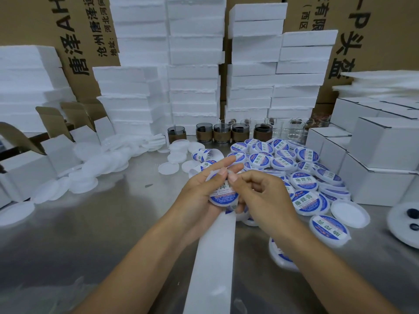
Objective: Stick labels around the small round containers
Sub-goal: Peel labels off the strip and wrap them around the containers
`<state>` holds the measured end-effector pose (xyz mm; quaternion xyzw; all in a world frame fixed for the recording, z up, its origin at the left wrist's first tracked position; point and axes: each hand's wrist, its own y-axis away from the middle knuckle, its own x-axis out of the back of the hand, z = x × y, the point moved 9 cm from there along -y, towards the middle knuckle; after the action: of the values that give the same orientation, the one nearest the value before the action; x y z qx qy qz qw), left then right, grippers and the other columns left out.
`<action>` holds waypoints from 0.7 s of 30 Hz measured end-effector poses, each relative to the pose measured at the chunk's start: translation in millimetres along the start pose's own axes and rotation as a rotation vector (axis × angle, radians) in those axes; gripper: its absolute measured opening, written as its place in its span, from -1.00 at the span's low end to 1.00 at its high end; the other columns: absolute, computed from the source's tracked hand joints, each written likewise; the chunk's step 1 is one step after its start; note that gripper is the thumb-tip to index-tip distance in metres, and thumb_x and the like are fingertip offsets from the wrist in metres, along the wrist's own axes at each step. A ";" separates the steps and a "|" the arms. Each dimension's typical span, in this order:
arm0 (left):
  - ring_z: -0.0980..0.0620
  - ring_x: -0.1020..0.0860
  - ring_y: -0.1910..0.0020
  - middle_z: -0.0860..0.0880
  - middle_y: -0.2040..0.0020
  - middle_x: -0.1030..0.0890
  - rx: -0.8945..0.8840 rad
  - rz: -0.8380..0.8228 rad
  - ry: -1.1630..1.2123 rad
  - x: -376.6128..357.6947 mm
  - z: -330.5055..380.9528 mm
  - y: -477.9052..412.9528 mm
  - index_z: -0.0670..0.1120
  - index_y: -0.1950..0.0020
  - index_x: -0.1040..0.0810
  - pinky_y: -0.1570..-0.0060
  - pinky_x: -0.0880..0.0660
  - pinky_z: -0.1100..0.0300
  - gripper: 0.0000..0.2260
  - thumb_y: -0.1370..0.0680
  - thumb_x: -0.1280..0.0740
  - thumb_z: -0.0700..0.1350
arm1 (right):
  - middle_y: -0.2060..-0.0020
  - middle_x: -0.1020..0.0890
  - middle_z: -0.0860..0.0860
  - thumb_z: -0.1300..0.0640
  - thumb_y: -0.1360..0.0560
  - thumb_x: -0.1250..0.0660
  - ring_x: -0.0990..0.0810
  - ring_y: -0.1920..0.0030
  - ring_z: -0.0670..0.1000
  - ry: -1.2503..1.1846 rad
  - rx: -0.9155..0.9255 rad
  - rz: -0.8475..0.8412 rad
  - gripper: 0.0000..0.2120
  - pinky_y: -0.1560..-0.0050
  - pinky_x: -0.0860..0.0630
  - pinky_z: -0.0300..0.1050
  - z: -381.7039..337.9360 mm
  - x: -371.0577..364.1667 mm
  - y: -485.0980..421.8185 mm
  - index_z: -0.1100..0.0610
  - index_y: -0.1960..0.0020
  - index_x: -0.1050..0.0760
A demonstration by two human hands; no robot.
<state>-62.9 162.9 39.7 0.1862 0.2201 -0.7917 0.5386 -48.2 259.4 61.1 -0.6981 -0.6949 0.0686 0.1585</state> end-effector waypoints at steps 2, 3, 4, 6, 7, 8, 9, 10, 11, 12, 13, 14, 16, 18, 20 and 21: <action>-0.11 -0.63 0.05 -0.23 -0.09 -0.63 0.005 0.032 -0.070 4.2 -2.4 -0.6 -0.21 -0.17 -0.53 0.23 -0.57 0.11 -0.69 -0.45 -0.29 -0.14 | 0.60 -0.48 -0.06 0.08 -0.50 -0.32 -0.45 0.58 -0.12 -0.012 0.011 0.046 -0.81 0.48 -0.38 -0.34 -0.8 4.4 -0.7 0.10 0.26 -0.56; -0.11 -0.63 0.07 -0.27 -0.07 -0.62 0.000 0.047 -0.106 5.9 -3.1 -0.8 -0.25 -0.15 -0.54 0.17 -0.59 0.11 -0.68 -0.46 -0.30 -0.13 | 0.60 -0.48 -0.06 0.07 -0.50 -0.32 -0.45 0.59 -0.13 -0.012 0.014 0.069 -0.81 0.48 -0.38 -0.33 -0.6 6.7 -0.9 0.10 0.26 -0.56; -0.11 -0.63 0.08 -0.29 -0.05 -0.61 -0.007 0.058 -0.130 7.1 -3.3 -0.4 -0.28 -0.13 -0.54 0.13 -0.59 0.12 -0.68 -0.46 -0.30 -0.12 | 0.60 -0.49 -0.06 0.06 -0.50 -0.31 -0.45 0.59 -0.13 -0.013 0.014 0.083 -0.80 0.48 -0.38 -0.32 -0.2 7.9 -1.0 0.12 0.25 -0.55; -0.12 -0.60 0.06 -0.31 -0.04 -0.61 -0.022 0.059 -0.140 7.0 -2.4 0.5 -0.27 -0.10 -0.56 0.13 -0.58 0.14 -0.70 -0.46 -0.31 -0.10 | 0.57 -0.51 -0.04 0.05 -0.50 -0.31 -0.47 0.58 -0.11 -0.036 0.013 0.085 -0.79 0.47 -0.39 -0.31 -0.1 7.5 -0.5 0.14 0.24 -0.53; -0.14 -0.58 0.03 -0.31 -0.06 -0.59 -0.029 0.062 -0.139 7.2 -1.4 0.6 -0.25 -0.10 -0.55 0.15 -0.57 0.15 -0.71 -0.47 -0.30 -0.10 | 0.55 -0.52 -0.03 0.05 -0.49 -0.32 -0.48 0.57 -0.11 -0.050 0.013 0.071 -0.79 0.46 -0.40 -0.32 -0.8 5.9 0.1 0.16 0.23 -0.53; -0.16 -0.56 0.00 -0.32 -0.07 -0.58 -0.036 0.073 -0.138 8.1 -0.4 0.7 -0.25 -0.10 -0.55 0.18 -0.55 0.17 -0.71 -0.47 -0.29 -0.09 | 0.52 -0.54 -0.03 0.06 -0.48 -0.33 -0.49 0.56 -0.11 -0.064 0.015 0.047 -0.81 0.46 -0.41 -0.33 -1.7 3.2 0.7 0.17 0.22 -0.53; -0.18 -0.53 -0.02 -0.32 -0.07 -0.57 -0.044 0.086 -0.134 9.1 0.8 0.9 -0.25 -0.10 -0.53 0.21 -0.54 0.18 -0.71 -0.48 -0.29 -0.09 | 0.50 -0.56 -0.04 0.08 -0.47 -0.34 -0.50 0.55 -0.12 -0.077 0.017 0.018 -0.83 0.46 -0.41 -0.35 -2.6 -0.3 1.5 0.17 0.21 -0.54; -0.19 -0.52 -0.01 -0.32 -0.06 -0.57 -0.049 0.096 -0.127 10.1 1.5 0.8 -0.27 -0.11 -0.52 0.25 -0.53 0.19 -0.69 -0.48 -0.28 -0.09 | 0.49 -0.58 -0.06 0.11 -0.47 -0.35 -0.51 0.53 -0.13 -0.087 0.019 -0.010 -0.87 0.47 -0.41 -0.37 -3.4 -3.5 2.1 0.16 0.21 -0.54; -0.18 -0.53 0.00 -0.32 -0.05 -0.57 -0.051 0.100 -0.118 10.7 1.9 0.6 -0.29 -0.13 -0.51 0.29 -0.52 0.19 -0.68 -0.49 -0.27 -0.10 | 0.49 -0.58 -0.07 0.14 -0.47 -0.35 -0.51 0.53 -0.14 -0.091 0.016 -0.027 -0.89 0.48 -0.40 -0.38 -3.7 -5.4 2.5 0.15 0.20 -0.53; -0.16 -0.55 0.03 -0.31 -0.04 -0.58 -0.049 0.098 -0.112 10.7 2.1 0.4 -0.31 -0.14 -0.50 0.30 -0.52 0.20 -0.66 -0.49 -0.27 -0.09 | 0.49 -0.58 -0.08 0.16 -0.48 -0.35 -0.51 0.52 -0.15 -0.092 0.013 -0.032 -0.91 0.48 -0.40 -0.38 -3.2 -5.9 2.4 0.15 0.20 -0.53; -0.12 -0.57 0.06 -0.30 -0.03 -0.59 -0.044 0.091 -0.107 10.2 2.7 0.1 -0.32 -0.15 -0.49 0.29 -0.53 0.20 -0.65 -0.49 -0.26 -0.09 | 0.49 -0.58 -0.08 0.17 -0.48 -0.34 -0.51 0.52 -0.15 -0.093 0.008 -0.026 -0.91 0.48 -0.40 -0.38 -2.4 -5.0 2.0 0.15 0.20 -0.53; -0.08 -0.59 0.09 -0.26 -0.01 -0.61 -0.037 0.083 -0.103 9.9 3.3 -0.1 -0.30 -0.14 -0.51 0.26 -0.54 0.21 -0.64 -0.47 -0.27 -0.08 | 0.49 -0.58 -0.08 0.17 -0.48 -0.34 -0.51 0.52 -0.16 -0.097 0.004 -0.011 -0.91 0.47 -0.42 -0.36 -1.5 -3.2 1.5 0.15 0.19 -0.53; 0.01 -0.62 0.16 -0.18 0.05 -0.65 -0.018 0.070 -0.103 10.5 4.6 -0.1 -0.25 -0.10 -0.54 0.22 -0.56 0.24 -0.66 -0.44 -0.29 -0.06 | 0.48 -0.58 -0.08 0.17 -0.49 -0.33 -0.50 0.52 -0.17 -0.109 -0.006 0.032 -0.91 0.44 -0.45 -0.34 0.2 1.8 0.2 0.15 0.18 -0.54; 0.05 -0.61 0.21 -0.13 0.09 -0.64 -0.002 0.065 -0.143 12.0 4.2 0.0 -0.22 -0.12 -0.53 0.22 -0.55 0.28 -0.70 -0.46 -0.30 -0.10 | 0.46 -0.56 -0.04 0.16 -0.49 -0.33 -0.49 0.53 -0.17 -0.109 -0.014 0.076 -0.92 0.42 -0.46 -0.33 1.4 6.4 -0.6 0.16 0.14 -0.53; 0.06 -0.58 0.23 -0.11 0.12 -0.64 -0.010 0.062 -0.199 13.5 3.3 0.1 -0.21 -0.12 -0.53 0.20 -0.54 0.30 -0.80 -0.52 -0.28 -0.19 | 0.48 -0.55 -0.04 0.14 -0.49 -0.33 -0.50 0.53 -0.16 -0.122 -0.019 0.116 -0.95 0.44 -0.44 -0.35 2.4 9.2 -0.6 0.11 0.10 -0.48; 0.06 -0.57 0.25 -0.10 0.15 -0.65 -0.021 0.059 -0.219 13.5 3.6 0.3 -0.18 -0.08 -0.54 0.20 -0.54 0.30 -0.84 -0.54 -0.26 -0.22 | 0.48 -0.55 -0.05 0.13 -0.49 -0.33 -0.50 0.53 -0.16 -0.134 -0.024 0.133 -0.94 0.45 -0.43 -0.35 2.8 10.3 -0.4 0.09 0.09 -0.45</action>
<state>-67.5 150.5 35.5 0.0993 0.1625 -0.7887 0.5845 -49.2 269.9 59.9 -0.7385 -0.6567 0.1173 0.0981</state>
